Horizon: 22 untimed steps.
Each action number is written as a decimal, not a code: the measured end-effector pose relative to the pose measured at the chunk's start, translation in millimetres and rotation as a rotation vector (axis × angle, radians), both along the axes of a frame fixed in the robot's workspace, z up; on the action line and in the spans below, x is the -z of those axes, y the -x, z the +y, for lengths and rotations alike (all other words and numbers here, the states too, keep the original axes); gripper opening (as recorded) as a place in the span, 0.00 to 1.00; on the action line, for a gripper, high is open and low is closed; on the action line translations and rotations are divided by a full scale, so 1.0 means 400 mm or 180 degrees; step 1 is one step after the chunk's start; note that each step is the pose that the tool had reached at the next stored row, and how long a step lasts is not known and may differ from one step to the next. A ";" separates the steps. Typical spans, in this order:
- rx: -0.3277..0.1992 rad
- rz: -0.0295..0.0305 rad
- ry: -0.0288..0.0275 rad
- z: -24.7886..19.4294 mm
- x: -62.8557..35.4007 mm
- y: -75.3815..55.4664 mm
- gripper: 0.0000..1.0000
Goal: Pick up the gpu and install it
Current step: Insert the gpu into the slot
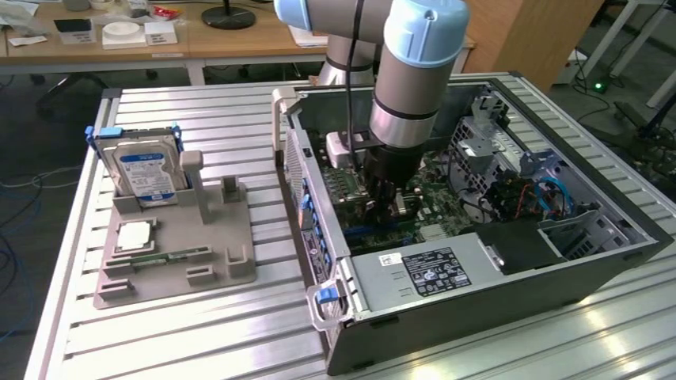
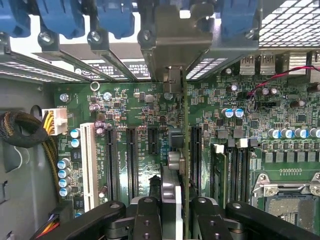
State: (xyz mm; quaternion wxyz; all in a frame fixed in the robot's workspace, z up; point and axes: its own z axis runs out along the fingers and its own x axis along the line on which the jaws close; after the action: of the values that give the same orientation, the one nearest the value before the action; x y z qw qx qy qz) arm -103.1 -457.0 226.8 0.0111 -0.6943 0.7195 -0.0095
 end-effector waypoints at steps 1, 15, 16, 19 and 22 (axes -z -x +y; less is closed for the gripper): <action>-0.0001 0.0000 0.0000 0.000 0.000 0.000 0.28; -0.0007 0.0005 0.0001 0.001 0.016 0.000 0.28; -0.0007 0.0005 0.0001 0.001 0.017 0.000 0.28; -0.0008 0.0008 0.0001 0.001 0.022 0.001 0.28; -0.0008 0.0008 0.0001 0.001 0.023 0.001 0.28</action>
State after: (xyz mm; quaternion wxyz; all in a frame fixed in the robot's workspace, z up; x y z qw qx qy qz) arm -103.3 -456.6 217.7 0.0101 -0.6952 0.7187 -0.0086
